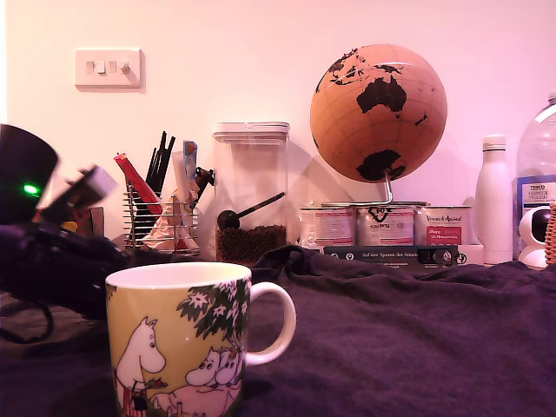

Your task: Pick up the coffee capsules on the table and drop them inside the coffee cup

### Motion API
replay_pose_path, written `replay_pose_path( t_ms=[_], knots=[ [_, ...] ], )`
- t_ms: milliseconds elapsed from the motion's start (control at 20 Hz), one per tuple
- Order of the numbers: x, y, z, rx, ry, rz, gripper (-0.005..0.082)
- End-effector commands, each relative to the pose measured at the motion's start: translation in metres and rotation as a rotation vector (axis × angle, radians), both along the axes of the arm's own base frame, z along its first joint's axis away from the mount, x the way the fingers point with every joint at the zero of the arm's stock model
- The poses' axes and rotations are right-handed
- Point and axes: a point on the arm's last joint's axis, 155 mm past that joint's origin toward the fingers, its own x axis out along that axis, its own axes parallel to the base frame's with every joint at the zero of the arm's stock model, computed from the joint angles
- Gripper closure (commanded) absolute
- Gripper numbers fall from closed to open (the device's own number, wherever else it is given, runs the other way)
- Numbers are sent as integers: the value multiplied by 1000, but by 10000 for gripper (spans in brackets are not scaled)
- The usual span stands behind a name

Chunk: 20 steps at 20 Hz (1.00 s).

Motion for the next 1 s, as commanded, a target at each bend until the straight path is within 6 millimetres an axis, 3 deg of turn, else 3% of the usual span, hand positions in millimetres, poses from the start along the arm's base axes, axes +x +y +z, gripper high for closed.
replay_pose_path(
  t_ms=[0,400,600,750,950],
  knots=[
    [2,-4,-4,9,5,-17,236],
    [15,-12,-4,38,63,-34,242],
    [14,-13,-4,44,63,-51,286],
    [12,-12,-7,50,79,-51,372],
    [12,-12,-7,59,66,-59,573]
  ],
)
